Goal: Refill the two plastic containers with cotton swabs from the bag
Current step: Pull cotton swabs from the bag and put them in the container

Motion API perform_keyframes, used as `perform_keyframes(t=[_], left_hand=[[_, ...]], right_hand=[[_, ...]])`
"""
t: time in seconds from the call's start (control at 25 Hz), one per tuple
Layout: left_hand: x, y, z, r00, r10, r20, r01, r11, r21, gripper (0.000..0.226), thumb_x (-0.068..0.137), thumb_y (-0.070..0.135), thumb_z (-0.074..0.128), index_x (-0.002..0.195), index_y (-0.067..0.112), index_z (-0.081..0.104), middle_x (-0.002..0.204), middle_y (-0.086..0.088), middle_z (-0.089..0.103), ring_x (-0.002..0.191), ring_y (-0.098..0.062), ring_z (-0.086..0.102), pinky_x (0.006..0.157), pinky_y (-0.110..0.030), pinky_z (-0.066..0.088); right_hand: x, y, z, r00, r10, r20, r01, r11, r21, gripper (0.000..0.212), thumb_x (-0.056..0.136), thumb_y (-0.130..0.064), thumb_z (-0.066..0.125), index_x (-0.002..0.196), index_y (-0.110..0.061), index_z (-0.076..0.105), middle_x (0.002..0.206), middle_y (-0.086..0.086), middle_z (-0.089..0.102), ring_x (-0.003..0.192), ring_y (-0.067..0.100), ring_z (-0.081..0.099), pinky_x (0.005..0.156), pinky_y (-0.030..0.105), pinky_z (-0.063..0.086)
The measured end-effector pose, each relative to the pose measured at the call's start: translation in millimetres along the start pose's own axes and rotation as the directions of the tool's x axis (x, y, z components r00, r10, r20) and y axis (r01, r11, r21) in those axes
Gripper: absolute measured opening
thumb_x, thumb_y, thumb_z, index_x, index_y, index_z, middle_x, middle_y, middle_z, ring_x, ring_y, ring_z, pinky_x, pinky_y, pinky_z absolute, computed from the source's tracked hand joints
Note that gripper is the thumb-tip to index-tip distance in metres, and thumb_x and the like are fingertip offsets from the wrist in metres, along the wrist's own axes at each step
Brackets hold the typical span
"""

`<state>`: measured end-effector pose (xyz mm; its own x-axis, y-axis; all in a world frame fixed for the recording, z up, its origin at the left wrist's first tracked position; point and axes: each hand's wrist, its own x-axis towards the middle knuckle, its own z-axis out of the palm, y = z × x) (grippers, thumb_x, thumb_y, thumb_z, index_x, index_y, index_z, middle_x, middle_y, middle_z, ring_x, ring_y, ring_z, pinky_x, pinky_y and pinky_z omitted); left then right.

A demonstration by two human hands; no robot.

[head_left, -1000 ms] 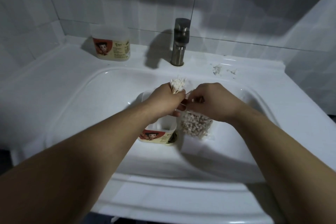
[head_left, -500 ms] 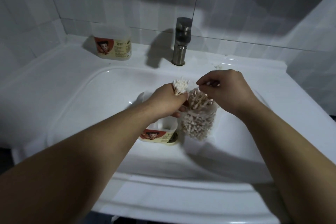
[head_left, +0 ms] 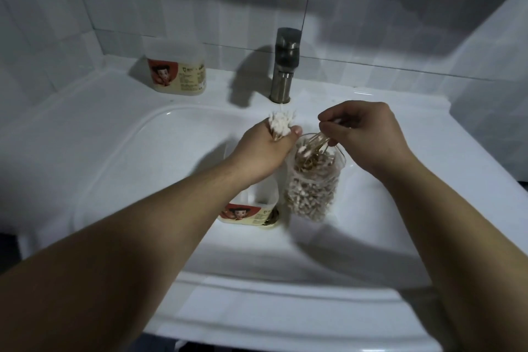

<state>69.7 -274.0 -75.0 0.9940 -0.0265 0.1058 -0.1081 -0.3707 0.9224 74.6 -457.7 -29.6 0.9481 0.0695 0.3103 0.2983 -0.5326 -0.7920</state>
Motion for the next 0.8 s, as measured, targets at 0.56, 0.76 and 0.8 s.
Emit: perform_keyframes(t=[0.56,0.76,0.8], left_hand=[[-2.6,1.2,-0.2,0.989,0.122,0.088,-0.134,0.981,0.139,0.018,0.09,0.016,0.069,0.101,0.029,0.064,0.085,0.016,0.067,0.081,0.004,0.061,0.062,-0.007,0.044],[-3.4,0.4,0.8,0.987,0.133,0.094,-0.145,0.981,0.13,0.022,0.096,0.018,0.065,0.112,0.032,0.061,0.101,0.016,0.068,0.1,-0.007,0.065,0.082,-0.022,0.051],[-4.1,0.8,1.2,0.987,0.137,0.087,-0.147,0.982,0.121,0.024,0.096,0.02,0.065,0.118,0.029,0.063,0.109,0.013,0.07,0.104,-0.008,0.065,0.087,-0.025,0.051]], right_hand=[[-4.6,-3.2,17.1,0.998,-0.021,0.065,0.022,1.0,-0.011,0.025,0.086,-0.009,0.072,0.077,-0.032,0.075,0.076,-0.007,0.076,0.072,0.01,0.073,0.073,0.028,0.059],[-1.1,-1.5,11.1,0.997,0.075,0.007,-0.075,0.996,0.042,0.017,0.086,-0.009,0.071,0.081,-0.025,0.076,0.073,-0.005,0.076,0.064,0.013,0.074,0.07,0.028,0.055],[-0.6,-0.9,10.0,0.996,0.087,-0.008,-0.086,0.995,0.046,0.018,0.085,-0.008,0.071,0.081,-0.025,0.075,0.074,-0.004,0.076,0.065,0.013,0.074,0.071,0.028,0.056]])
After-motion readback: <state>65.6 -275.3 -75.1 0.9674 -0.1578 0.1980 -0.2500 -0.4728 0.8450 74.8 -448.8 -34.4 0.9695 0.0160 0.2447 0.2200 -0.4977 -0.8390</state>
